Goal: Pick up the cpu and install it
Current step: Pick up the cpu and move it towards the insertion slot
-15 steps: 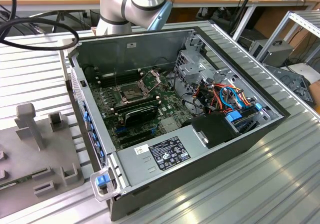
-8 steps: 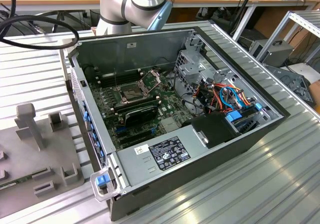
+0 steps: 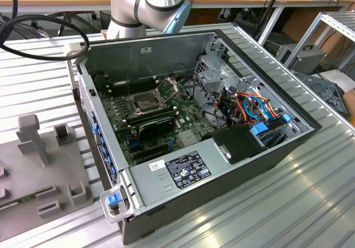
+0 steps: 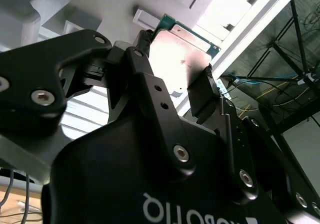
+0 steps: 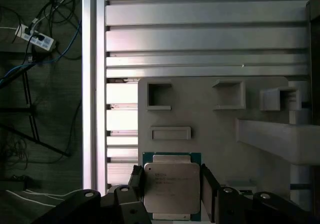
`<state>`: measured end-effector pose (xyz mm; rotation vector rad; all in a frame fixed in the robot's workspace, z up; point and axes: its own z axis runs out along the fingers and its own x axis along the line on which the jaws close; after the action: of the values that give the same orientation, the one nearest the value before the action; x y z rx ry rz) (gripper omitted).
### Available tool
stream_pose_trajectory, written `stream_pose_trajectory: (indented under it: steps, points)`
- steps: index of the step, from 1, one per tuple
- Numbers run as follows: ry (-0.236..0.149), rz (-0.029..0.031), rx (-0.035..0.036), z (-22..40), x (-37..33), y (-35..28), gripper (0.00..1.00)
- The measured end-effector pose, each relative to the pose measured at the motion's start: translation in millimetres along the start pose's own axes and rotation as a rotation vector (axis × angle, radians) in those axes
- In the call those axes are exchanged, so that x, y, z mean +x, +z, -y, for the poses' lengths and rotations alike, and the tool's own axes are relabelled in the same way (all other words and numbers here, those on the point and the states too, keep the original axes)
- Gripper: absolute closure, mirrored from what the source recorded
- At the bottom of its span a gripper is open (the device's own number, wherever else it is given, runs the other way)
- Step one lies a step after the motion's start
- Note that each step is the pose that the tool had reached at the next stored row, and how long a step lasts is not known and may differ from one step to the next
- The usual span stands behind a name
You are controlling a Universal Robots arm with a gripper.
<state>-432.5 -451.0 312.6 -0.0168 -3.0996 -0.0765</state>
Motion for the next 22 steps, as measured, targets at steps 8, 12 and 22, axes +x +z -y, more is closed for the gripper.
stream_pose_trajectory:
  steps: [8,12,22]
  points:
    - [0.0,0.0,0.0002,-0.1,0.0,-1.4,0.45]
    - [0.0,0.0,0.0002,-0.2,0.1,-2.9,0.45]
    - [0.0,0.0001,0.0001,-0.4,0.2,-7.0,0.45]
